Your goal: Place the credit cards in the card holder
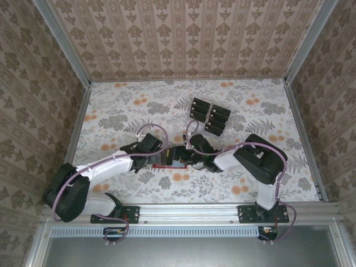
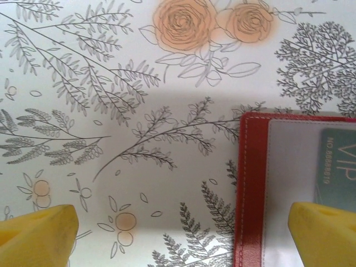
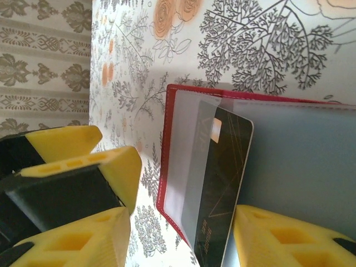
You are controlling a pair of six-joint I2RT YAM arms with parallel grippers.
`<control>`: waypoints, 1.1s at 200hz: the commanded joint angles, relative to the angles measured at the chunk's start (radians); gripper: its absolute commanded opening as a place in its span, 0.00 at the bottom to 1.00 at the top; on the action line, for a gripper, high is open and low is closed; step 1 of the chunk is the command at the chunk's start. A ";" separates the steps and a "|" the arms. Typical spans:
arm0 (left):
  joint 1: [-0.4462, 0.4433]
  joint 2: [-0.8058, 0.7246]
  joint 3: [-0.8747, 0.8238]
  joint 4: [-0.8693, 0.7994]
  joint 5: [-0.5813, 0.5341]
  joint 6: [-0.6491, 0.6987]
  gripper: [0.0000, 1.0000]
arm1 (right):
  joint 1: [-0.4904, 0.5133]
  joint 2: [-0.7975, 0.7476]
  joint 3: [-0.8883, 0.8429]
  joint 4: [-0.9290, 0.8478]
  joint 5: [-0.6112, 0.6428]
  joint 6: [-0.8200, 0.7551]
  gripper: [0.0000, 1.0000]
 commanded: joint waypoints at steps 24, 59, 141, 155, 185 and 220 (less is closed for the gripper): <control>0.013 -0.019 0.015 -0.057 -0.008 -0.008 1.00 | -0.028 -0.021 -0.006 -0.239 0.031 -0.076 0.54; 0.014 -0.023 0.003 -0.057 -0.013 -0.010 1.00 | -0.062 -0.046 0.021 -0.397 0.033 -0.158 0.54; 0.024 0.061 0.016 -0.037 -0.027 -0.003 1.00 | -0.071 -0.121 0.196 -0.692 0.039 -0.318 0.51; 0.024 0.074 0.017 -0.033 -0.029 -0.003 1.00 | -0.071 -0.112 0.205 -0.701 0.038 -0.322 0.47; 0.024 0.095 0.019 -0.031 -0.031 -0.004 1.00 | -0.072 -0.086 0.209 -0.690 0.032 -0.315 0.38; 0.024 0.119 0.023 -0.025 -0.031 -0.003 1.00 | -0.068 -0.057 0.219 -0.663 0.015 -0.303 0.31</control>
